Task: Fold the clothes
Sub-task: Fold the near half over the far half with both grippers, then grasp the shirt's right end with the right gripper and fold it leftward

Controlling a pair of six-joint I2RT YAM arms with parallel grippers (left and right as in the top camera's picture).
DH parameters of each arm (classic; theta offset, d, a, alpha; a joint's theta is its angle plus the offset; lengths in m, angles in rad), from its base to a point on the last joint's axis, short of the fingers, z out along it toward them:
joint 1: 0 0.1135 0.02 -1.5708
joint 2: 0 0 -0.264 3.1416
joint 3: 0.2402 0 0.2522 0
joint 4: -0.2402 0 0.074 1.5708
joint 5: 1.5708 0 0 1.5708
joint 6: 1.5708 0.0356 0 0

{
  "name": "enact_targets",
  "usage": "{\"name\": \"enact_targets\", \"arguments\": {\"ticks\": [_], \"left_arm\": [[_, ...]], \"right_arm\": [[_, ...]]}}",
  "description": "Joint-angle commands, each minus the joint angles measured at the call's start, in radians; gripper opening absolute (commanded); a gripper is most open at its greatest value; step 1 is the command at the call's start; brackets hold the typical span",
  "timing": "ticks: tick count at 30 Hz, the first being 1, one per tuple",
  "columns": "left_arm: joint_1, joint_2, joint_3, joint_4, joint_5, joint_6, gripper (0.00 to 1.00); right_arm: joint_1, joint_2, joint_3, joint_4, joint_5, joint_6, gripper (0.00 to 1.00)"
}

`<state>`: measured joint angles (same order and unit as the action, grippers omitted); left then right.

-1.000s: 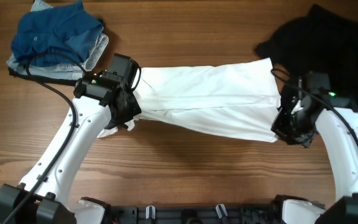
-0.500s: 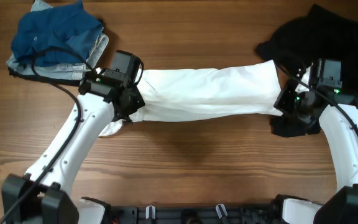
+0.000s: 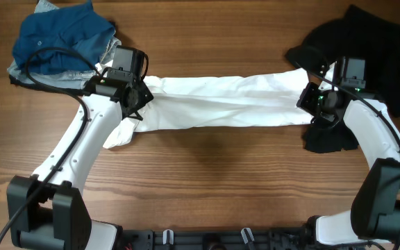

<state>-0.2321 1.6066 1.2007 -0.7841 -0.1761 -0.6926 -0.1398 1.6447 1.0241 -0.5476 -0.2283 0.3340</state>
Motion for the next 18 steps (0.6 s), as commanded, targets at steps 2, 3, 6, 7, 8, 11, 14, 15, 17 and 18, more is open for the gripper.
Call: {"name": "enact_targets", "arguments": {"ticks": [2, 3, 6, 7, 8, 11, 14, 15, 17, 18], "left_arm": [[0.005, 0.033, -0.004, 0.024, -0.031, 0.009, 0.08], [0.005, 0.041, -0.004, 0.029, -0.027, 0.009, 0.09], [0.005, 0.069, -0.004, 0.029, -0.023, 0.009, 0.19], [0.005, 0.079, -0.004, 0.029, -0.023, 0.009, 0.27], [0.005, 0.089, -0.004, 0.025, -0.023, 0.009, 0.41], [0.005, 0.1, -0.004, 0.026, -0.025, 0.009, 0.96], [0.011, 0.1, -0.004, 0.03, -0.047, 0.009, 1.0], [0.018, 0.1, -0.004, 0.029, -0.05, 0.009, 1.0], [0.039, 0.093, -0.002, 0.017, -0.039, 0.041, 1.0], [0.05, 0.088, 0.002, 0.005, -0.025, 0.073, 1.0]], "right_arm": [[0.002, 0.017, 0.019, 0.029, -0.017, -0.016, 0.04], [0.002, 0.018, 0.019, 0.037, -0.017, -0.016, 0.04], [0.002, 0.018, 0.019, 0.056, -0.021, -0.016, 0.04], [0.002, 0.018, 0.019, 0.062, -0.03, -0.016, 0.07], [0.002, 0.018, 0.019, 0.067, -0.036, -0.016, 0.11], [0.002, 0.018, 0.019, 0.084, -0.043, -0.018, 0.42], [0.002, 0.018, 0.019, 0.108, -0.042, -0.023, 0.66], [0.002, 0.018, 0.019, 0.113, -0.042, -0.027, 0.71], [0.001, 0.018, 0.02, 0.114, -0.037, -0.028, 0.77], [0.001, 0.018, 0.019, 0.114, -0.031, -0.035, 0.79]]}}
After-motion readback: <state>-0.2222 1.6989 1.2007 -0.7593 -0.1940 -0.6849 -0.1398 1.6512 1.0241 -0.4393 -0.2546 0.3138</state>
